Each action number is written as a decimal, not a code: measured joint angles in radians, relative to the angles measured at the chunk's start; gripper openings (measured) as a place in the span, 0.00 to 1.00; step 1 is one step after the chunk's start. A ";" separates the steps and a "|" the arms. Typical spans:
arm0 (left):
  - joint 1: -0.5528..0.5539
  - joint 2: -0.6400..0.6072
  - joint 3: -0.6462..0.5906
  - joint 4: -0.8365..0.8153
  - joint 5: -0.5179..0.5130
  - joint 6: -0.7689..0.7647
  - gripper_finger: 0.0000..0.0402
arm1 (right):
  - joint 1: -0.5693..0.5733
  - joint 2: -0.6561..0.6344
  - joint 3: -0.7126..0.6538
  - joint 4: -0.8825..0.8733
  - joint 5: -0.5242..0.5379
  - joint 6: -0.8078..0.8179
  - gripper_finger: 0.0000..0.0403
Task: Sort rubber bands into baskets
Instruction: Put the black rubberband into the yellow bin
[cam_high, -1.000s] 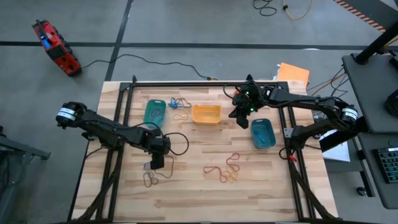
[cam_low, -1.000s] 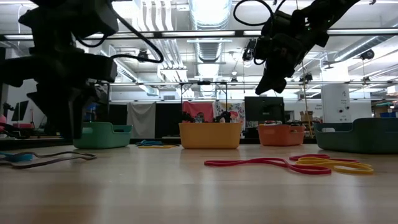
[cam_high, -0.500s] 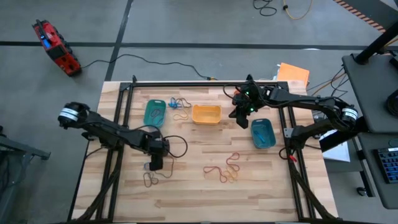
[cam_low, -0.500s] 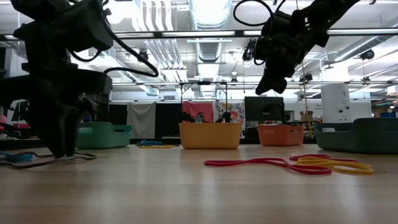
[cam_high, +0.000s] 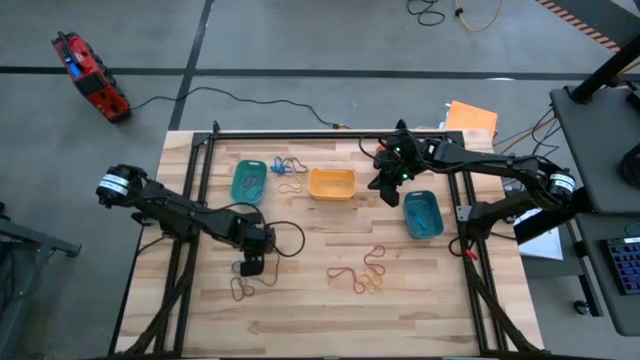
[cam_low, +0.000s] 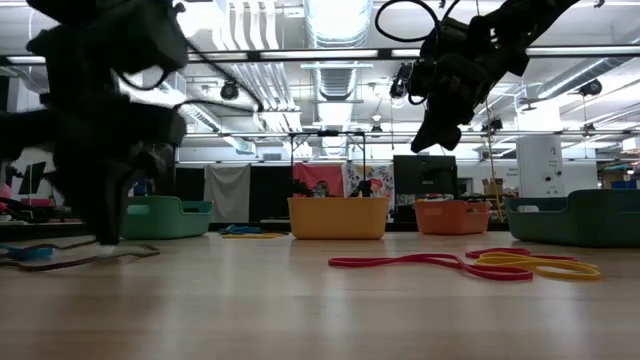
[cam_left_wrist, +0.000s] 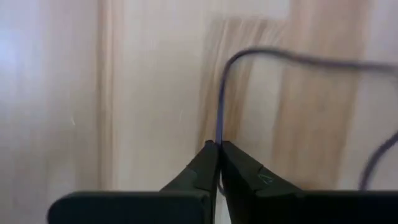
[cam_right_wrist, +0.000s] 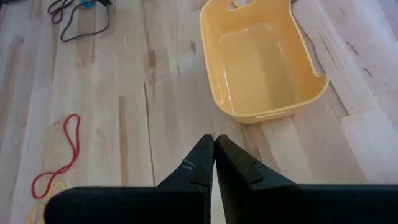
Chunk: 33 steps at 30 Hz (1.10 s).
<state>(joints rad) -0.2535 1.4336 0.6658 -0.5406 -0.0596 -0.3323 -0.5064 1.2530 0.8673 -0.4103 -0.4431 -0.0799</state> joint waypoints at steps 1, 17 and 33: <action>0.000 -0.013 0.008 0.003 0.000 0.004 0.00 | 0.000 0.000 0.000 0.000 0.000 -0.001 0.02; 0.000 -0.187 0.113 -0.013 -0.211 0.165 0.00 | 0.000 0.000 -0.002 0.000 0.000 -0.010 0.02; 0.096 -0.214 0.257 0.106 -0.507 0.561 0.00 | 0.000 0.000 -0.002 0.000 0.000 -0.010 0.02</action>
<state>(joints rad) -0.1570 1.2193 0.9229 -0.4346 -0.5665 0.2291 -0.5060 1.2530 0.8654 -0.4107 -0.4435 -0.0895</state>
